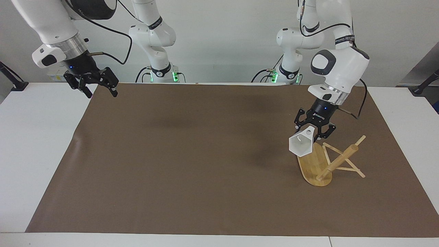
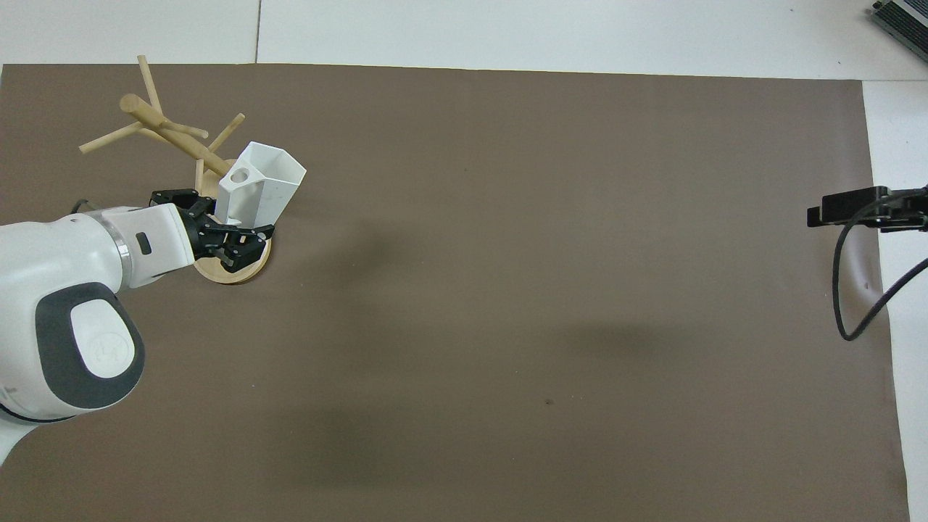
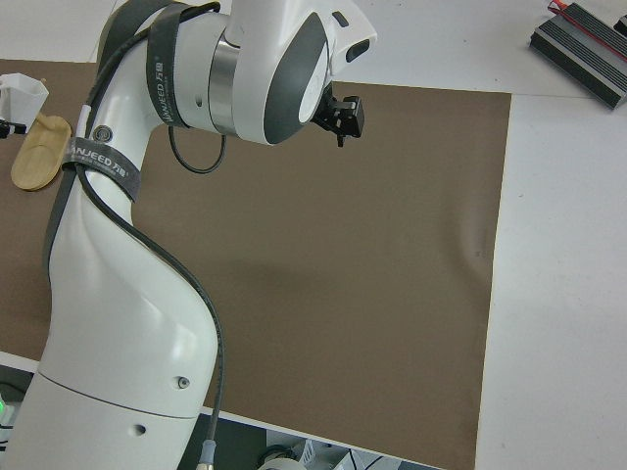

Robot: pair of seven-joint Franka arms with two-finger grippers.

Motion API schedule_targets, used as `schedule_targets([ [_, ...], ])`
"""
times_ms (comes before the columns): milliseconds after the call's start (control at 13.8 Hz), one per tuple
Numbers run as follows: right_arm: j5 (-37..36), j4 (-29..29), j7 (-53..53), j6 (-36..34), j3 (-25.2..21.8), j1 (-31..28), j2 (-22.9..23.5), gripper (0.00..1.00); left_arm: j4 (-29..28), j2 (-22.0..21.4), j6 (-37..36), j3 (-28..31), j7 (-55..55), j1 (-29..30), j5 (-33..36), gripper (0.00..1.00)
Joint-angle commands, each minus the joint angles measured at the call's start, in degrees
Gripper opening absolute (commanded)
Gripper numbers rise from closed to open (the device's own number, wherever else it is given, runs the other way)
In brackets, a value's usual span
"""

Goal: Hang cup on rack
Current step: 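Lift the cup with the left gripper toward the rack's peg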

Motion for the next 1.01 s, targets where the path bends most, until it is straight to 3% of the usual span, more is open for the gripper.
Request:
schedule_targets([
  [0,-3.4,3.7,-0.2,-3.0,0.1,-0.3,1.0,1.00,3.0,2.0,0.0,-0.1,-5.6,0.4,3.5,0.00],
  [434,-3.8,2.6,0.4,-1.9,0.2,-0.2,0.5,1.00,5.5,4.5,-0.1,0.0,-7.2,2.1,3.6,0.00],
  [940,-3.7,1.7,0.3,-2.0,-1.5,0.6,0.3,1.00,7.2,6.0,-0.4,0.0,-22.0,2.8,3.6,0.00],
])
